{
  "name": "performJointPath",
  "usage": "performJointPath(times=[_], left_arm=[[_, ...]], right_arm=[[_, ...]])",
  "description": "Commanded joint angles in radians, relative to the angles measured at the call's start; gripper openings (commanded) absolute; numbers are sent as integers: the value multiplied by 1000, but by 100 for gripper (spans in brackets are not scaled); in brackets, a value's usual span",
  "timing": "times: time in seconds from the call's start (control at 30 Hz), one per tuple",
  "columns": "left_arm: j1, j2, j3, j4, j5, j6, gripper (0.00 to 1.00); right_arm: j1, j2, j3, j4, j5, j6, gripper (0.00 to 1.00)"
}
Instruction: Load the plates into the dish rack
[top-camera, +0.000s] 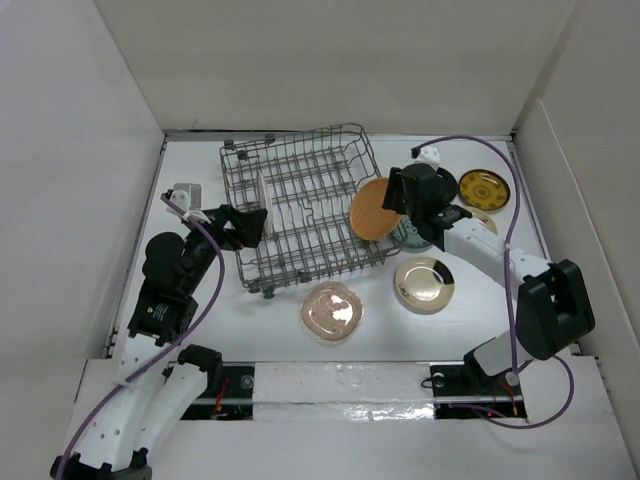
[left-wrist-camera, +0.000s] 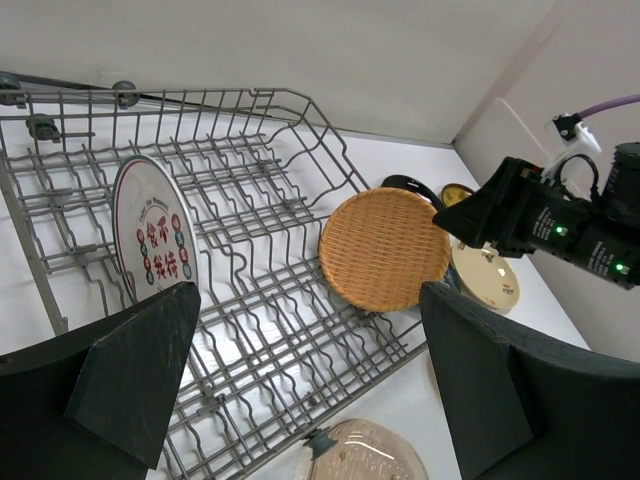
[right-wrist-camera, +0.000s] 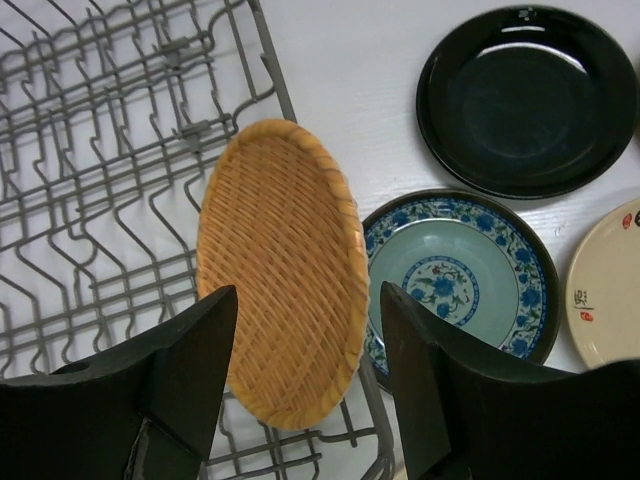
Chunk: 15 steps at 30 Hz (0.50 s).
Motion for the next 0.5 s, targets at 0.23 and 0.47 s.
performJointPath(times=[0.23,0.47], left_arm=[[-4,5,-11,48,17,15,89],[-4,11,-11,49,16,15,89]], right_arm=[[-69,71,-29,67,-109,34,65],[-101,114,-45,145,-167,40,55]])
